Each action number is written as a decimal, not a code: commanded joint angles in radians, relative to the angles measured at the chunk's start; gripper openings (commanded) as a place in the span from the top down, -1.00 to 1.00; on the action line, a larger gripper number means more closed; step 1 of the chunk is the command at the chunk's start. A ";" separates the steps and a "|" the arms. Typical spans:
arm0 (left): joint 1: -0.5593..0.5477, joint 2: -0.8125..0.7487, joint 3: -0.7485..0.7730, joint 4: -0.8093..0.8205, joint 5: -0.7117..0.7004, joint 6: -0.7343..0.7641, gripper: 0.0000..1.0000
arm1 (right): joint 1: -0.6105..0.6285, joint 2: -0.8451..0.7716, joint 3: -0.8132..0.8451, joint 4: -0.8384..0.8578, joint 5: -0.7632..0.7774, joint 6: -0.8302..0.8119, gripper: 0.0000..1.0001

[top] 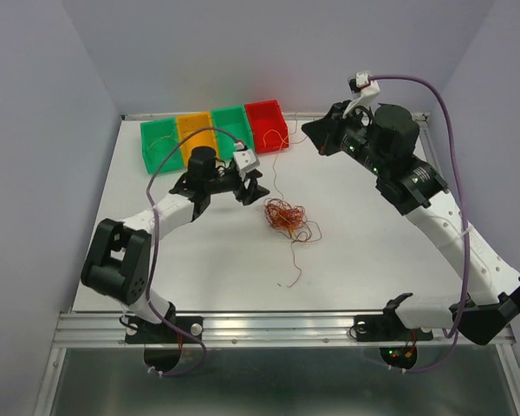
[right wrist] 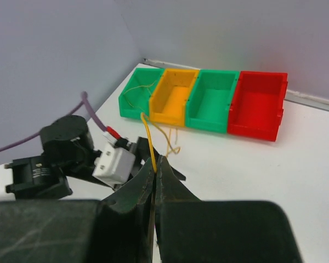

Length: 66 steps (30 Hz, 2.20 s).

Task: Untangle the cables

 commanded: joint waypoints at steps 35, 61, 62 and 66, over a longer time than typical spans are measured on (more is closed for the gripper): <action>-0.236 0.349 0.134 -0.031 -0.188 -0.032 -0.24 | -0.001 0.117 0.762 0.208 0.262 -0.015 0.99; 0.193 -0.353 0.082 -0.008 0.054 -0.132 -0.61 | -0.001 0.113 0.094 0.386 0.063 0.078 0.99; 0.195 -0.363 0.082 -0.007 0.035 -0.130 -0.62 | 0.001 0.126 0.089 0.393 0.049 0.081 0.99; 0.193 -0.404 0.073 -0.013 -0.020 -0.086 -0.68 | -0.001 0.177 0.066 0.409 -0.021 0.104 0.99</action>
